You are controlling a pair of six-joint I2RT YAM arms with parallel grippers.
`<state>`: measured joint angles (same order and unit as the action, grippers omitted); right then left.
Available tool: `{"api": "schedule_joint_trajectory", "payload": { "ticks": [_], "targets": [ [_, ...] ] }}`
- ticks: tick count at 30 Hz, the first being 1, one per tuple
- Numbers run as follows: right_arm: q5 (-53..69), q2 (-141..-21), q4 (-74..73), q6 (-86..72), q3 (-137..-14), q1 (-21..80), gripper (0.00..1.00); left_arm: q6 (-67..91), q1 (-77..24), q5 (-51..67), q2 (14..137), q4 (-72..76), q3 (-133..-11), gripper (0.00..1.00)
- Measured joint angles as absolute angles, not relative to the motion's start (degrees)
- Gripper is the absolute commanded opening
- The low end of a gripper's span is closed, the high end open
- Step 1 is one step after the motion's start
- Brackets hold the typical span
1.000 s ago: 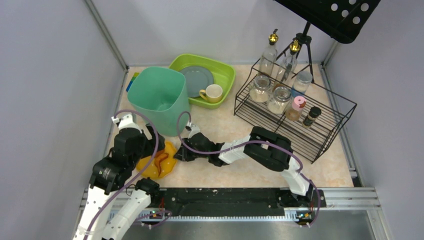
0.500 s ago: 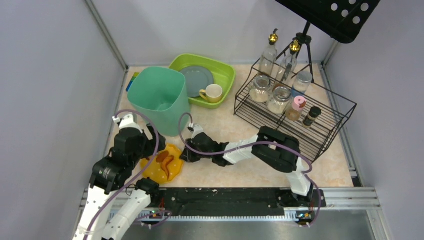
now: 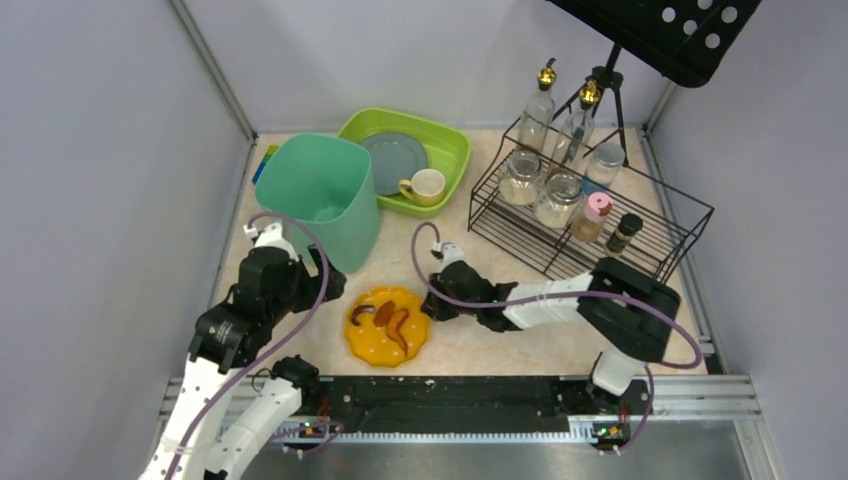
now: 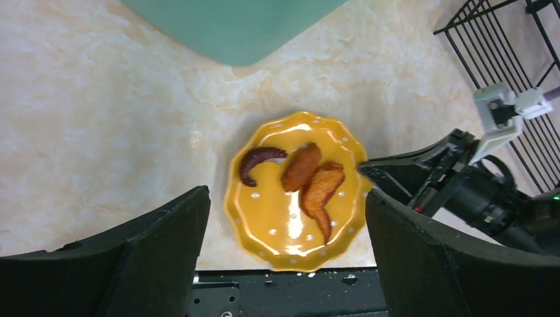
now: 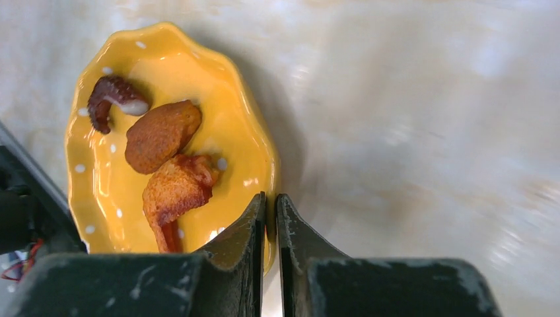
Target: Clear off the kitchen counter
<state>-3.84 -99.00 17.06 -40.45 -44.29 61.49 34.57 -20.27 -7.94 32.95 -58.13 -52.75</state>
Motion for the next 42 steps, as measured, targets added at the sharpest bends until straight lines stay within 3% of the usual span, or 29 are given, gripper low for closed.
{"api": "schedule_joint_trajectory", "payload": {
  "ticks": [14, 23, 29, 33, 39, 42],
  "targets": [
    [-11.4, -74.2, 6.7, -37.7, -27.6, 56.1, 0.00, 35.4, -20.5, 4.4, 43.1, -50.4, -47.6, 0.84],
    [-10.2, -73.5, 6.4, -38.5, -24.7, 55.7, 0.00, 37.8, -22.3, 7.8, 46.9, -46.4, -42.9, 0.83],
    [-8.8, -74.5, 9.1, -39.2, -24.1, 55.6, 0.23, 39.6, -24.1, 8.5, 47.0, -43.9, -39.3, 0.82],
    [-6.9, -75.0, 9.2, -39.6, -23.6, 55.6, 0.25, 40.9, -25.2, 8.8, 47.0, -42.9, -36.8, 0.82],
    [-6.4, -73.8, 8.8, -40.0, -22.9, 55.6, 0.00, 42.5, -26.9, 8.8, 47.0, -42.0, -35.0, 0.81],
    [-6.7, -73.1, 9.1, -40.7, -22.2, 55.4, 0.00, 43.4, -27.6, 8.7, 47.0, -40.5, -33.8, 0.81]
  ]
}}
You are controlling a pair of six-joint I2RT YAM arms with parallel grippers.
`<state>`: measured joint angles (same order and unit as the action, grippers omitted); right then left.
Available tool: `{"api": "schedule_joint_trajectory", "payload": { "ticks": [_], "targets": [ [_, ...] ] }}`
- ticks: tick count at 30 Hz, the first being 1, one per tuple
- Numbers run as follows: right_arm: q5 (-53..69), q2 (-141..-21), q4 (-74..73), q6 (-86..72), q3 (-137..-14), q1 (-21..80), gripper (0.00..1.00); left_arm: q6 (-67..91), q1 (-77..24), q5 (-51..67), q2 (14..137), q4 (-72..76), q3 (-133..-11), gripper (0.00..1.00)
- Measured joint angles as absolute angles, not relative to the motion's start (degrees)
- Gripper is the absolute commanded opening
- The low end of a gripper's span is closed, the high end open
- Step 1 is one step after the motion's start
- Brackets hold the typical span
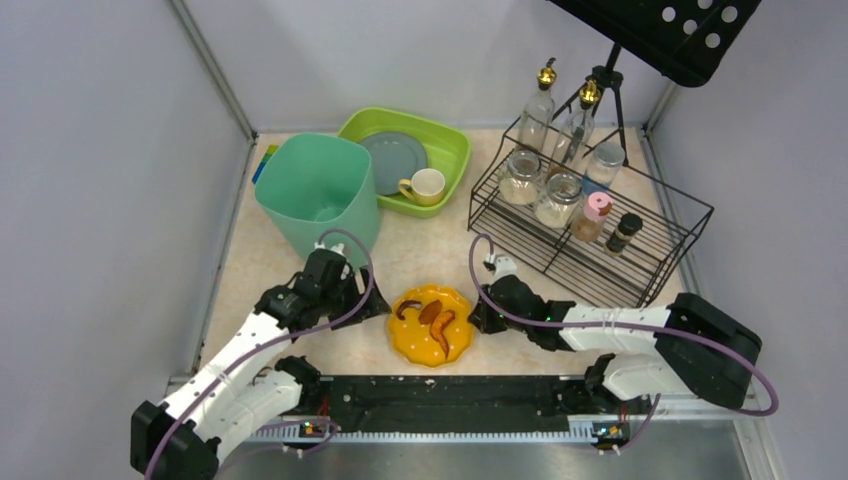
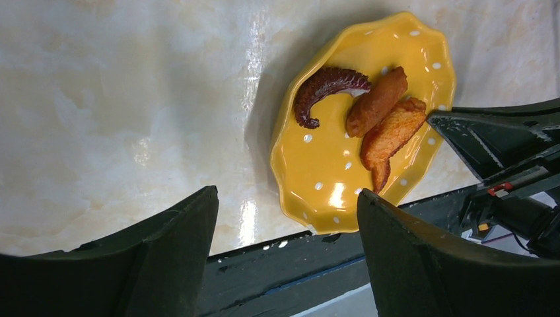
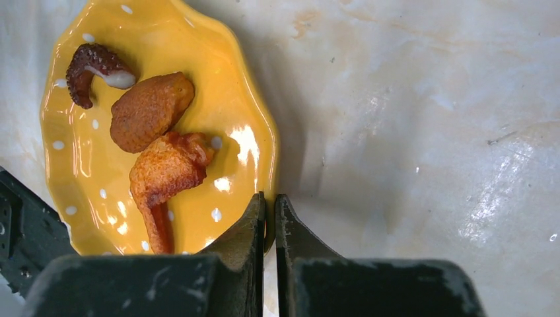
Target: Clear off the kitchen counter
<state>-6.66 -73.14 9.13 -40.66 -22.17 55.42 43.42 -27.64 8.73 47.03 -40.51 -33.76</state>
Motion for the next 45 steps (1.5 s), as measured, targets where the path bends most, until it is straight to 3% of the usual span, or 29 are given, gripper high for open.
{"api": "schedule_joint_trajectory", "payload": {
  "ticks": [8, 21, 34, 41, 45],
  "targets": [
    [-6.7, -73.5, 14.8, -43.4, -19.3, 55.4, 0.00, 45.2, -30.2, 8.5, 47.0, -39.0, -31.3, 0.81],
    [-4.2, -84.3, 39.1, -50.0, -14.5, 55.3, 0.00, 47.8, -31.8, 7.6, 46.4, -35.7, -24.7, 0.81],
    [-4.3, -87.0, 47.9, -52.5, -11.5, 55.2, 0.00, 50.1, -31.9, 6.5, 43.8, -28.5, -18.9, 0.81],
    [-4.1, -88.2, 51.2, -53.0, -10.5, 55.0, 0.00, 51.7, -31.9, 9.6, 45.2, -17.3, -15.4, 0.73],
    [-4.0, -88.3, 51.8, -53.2, -10.2, 55.0, 0.00, 52.8, -31.9, 12.0, 47.1, -10.2, -13.3, 0.61]
  ]
}}
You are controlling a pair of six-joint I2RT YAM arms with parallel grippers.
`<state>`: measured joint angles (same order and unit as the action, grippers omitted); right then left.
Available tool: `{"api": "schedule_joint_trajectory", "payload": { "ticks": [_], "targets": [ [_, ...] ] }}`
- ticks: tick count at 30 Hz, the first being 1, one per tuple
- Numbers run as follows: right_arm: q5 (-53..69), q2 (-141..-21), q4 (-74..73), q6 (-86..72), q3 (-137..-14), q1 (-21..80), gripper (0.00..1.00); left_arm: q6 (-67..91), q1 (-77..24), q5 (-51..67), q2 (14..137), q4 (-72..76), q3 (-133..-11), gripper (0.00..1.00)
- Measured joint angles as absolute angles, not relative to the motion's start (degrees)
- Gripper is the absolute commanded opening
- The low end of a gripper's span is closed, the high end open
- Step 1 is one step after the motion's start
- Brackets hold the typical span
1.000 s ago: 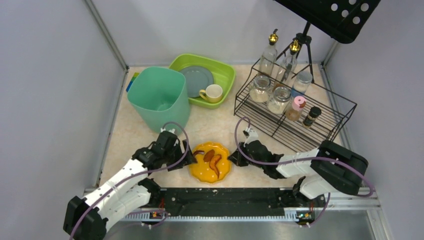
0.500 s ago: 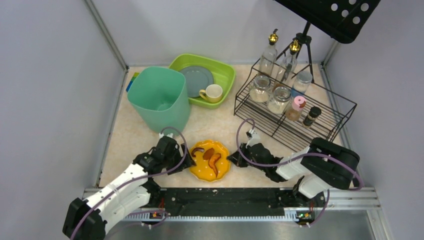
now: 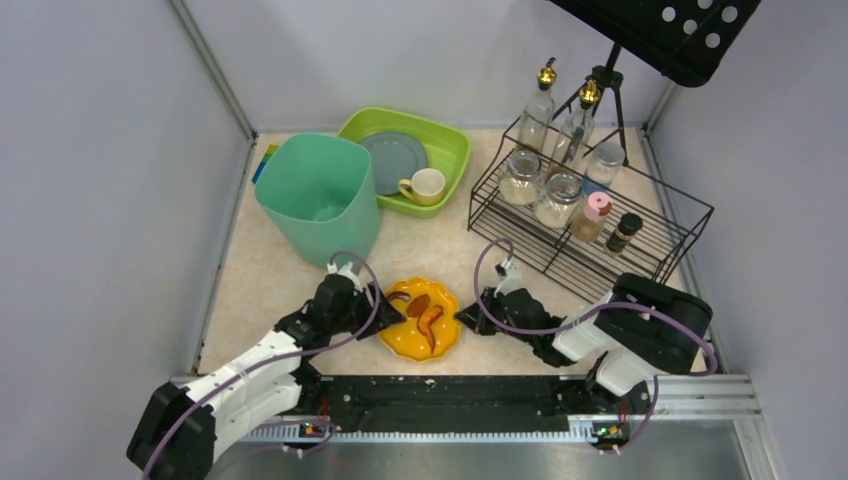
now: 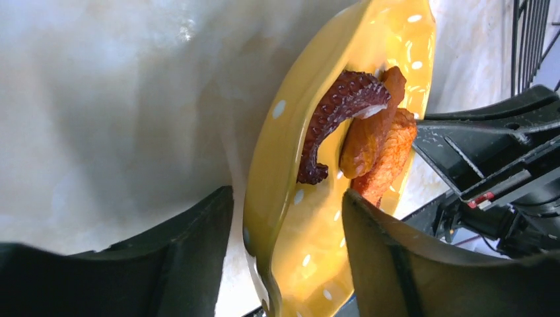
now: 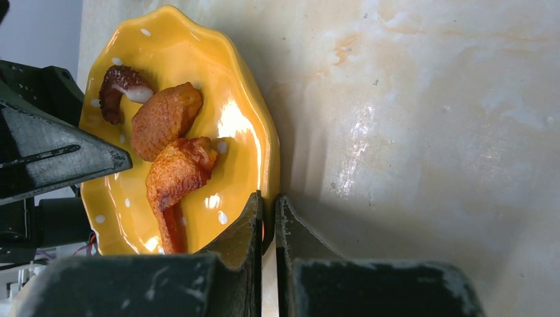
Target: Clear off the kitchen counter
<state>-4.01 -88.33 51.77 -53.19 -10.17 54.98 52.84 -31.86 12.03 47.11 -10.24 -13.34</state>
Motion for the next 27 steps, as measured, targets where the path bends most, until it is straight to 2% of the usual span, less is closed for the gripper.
{"api": "schedule_joint_trajectory", "payload": {
  "ticks": [5, 7, 9, 11, 12, 21, 27],
  "targets": [
    [-4.0, -88.6, 52.3, -53.2, -10.1, 55.0, 0.00, 54.5, -31.9, 14.4, 48.7, -3.4, -10.4, 0.47],
    [-4.0, -88.8, 52.8, -53.3, -9.8, 55.0, 0.00, 54.8, -31.9, 15.1, 49.4, -1.5, -9.8, 0.38],
    [-4.1, -88.9, 53.2, -53.5, -9.7, 55.0, 0.00, 55.5, -31.5, 15.5, 49.4, -0.4, -9.4, 0.26],
    [-4.4, -88.9, 53.5, -53.8, -9.1, 54.8, 0.00, 56.1, -30.9, 16.0, 48.7, 1.5, -9.3, 0.06],
    [-4.8, -88.8, 53.6, -53.9, -8.8, 54.6, 0.00, 56.5, -30.8, 16.4, 48.3, 2.7, -9.3, 0.00],
    [-4.9, -86.2, 49.3, -53.8, -9.7, 54.2, 0.00, 57.2, -30.8, 16.6, 46.1, 4.0, -8.6, 0.00],
    [-4.2, -78.8, 33.5, -51.1, -13.1, 54.7, 0.00, 57.4, -31.6, 17.1, 44.2, 2.4, -8.6, 0.00]
  ]
}}
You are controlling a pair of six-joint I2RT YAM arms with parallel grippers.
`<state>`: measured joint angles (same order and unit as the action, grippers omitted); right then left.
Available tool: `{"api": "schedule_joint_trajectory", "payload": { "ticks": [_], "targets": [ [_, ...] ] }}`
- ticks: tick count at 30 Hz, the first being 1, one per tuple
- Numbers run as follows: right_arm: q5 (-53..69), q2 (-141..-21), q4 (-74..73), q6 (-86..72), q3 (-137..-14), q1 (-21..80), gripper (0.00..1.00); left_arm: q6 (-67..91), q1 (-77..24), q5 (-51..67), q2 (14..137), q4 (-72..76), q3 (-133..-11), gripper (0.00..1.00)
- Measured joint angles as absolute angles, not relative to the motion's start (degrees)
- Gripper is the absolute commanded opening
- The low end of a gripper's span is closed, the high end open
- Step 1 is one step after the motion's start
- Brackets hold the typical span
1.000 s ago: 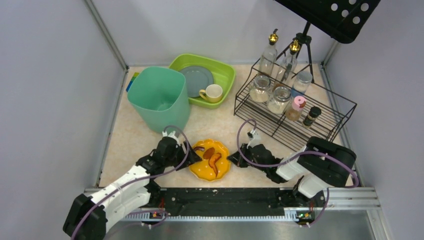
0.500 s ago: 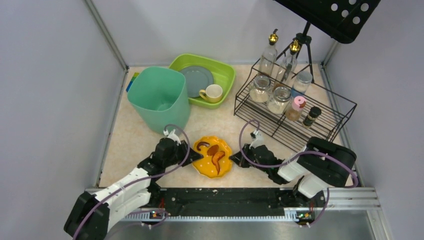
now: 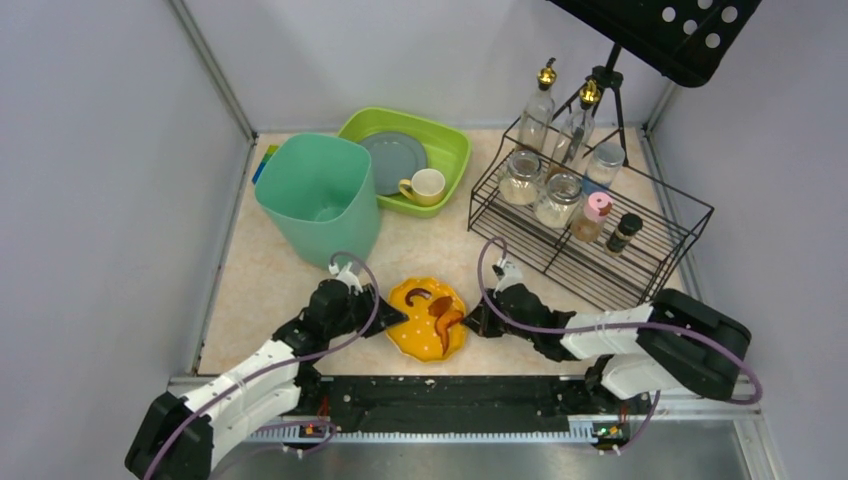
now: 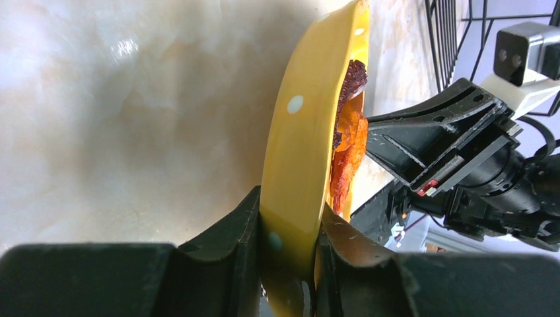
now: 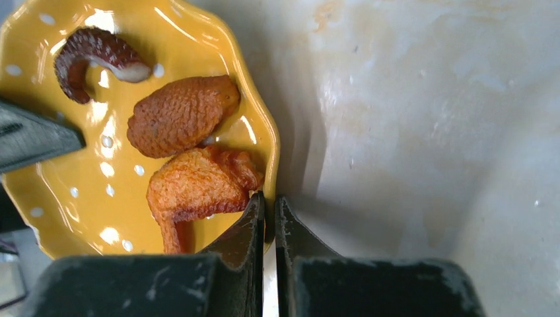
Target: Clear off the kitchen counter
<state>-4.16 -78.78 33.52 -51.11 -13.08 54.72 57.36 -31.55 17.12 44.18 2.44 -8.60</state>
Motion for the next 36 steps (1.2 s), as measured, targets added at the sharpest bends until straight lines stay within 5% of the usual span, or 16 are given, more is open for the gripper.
{"api": "schedule_joint_trajectory", "payload": {
  "ticks": [12, 27, 36],
  "targets": [
    [-2.7, -66.0, 4.8, -45.6, -22.1, 55.4, 0.00, 58.8, -32.3, 19.2, 37.1, -0.3, -8.5, 0.00],
    [-4.8, -52.6, -22.2, -37.5, -37.3, 55.4, 0.42, 58.8, -32.0, 15.5, 29.1, -13.1, -12.7, 0.00],
    [-8.2, -47.5, -31.0, -35.1, -43.3, 55.4, 0.44, 58.7, -32.0, 13.8, 29.0, -20.9, -25.1, 0.00]
  ]
}}
